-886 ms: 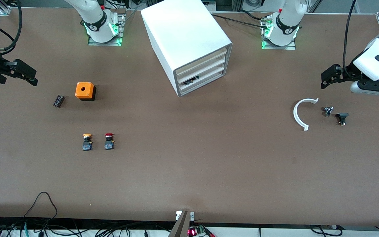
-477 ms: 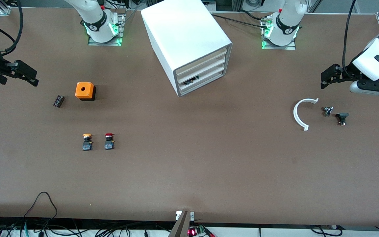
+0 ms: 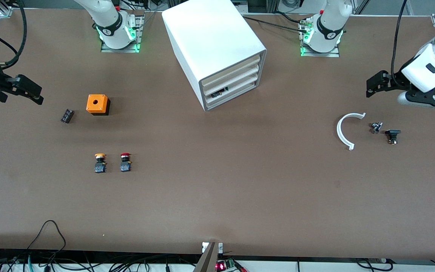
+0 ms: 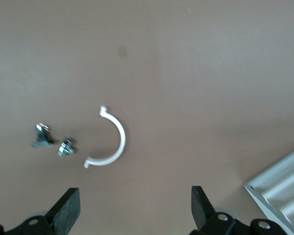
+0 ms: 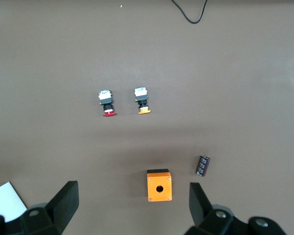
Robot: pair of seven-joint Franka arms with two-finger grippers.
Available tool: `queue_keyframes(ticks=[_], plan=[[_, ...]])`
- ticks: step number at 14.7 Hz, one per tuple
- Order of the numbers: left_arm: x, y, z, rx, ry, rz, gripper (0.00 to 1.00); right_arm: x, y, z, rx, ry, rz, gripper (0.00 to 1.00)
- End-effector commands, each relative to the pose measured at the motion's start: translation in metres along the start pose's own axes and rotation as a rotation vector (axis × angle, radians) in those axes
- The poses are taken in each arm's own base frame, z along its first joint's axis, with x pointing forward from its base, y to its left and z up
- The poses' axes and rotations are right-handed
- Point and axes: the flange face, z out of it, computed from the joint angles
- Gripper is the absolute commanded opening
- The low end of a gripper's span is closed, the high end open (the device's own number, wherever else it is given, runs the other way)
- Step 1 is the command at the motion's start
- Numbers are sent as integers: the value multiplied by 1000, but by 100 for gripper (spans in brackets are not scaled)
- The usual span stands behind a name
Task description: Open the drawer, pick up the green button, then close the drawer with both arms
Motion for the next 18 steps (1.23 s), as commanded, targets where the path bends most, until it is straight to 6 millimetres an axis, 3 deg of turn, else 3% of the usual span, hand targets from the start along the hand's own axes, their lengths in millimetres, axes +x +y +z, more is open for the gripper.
queue_keyframes(ticks=[1, 5, 11, 18], plan=[[-9, 13, 13, -71, -114, 43, 100, 10, -6, 8, 38, -14, 8, 100], [-17, 28, 31, -213, -214, 158, 100, 25, -13, 46, 86, -81, 4, 100], [-6, 38, 93, -576, -182, 251, 99, 39, -28, 94, 67, -151, -10, 100], [-8, 52, 212, -851, -9, 293, 99, 48, -51, 143, 70, -224, -34, 99]])
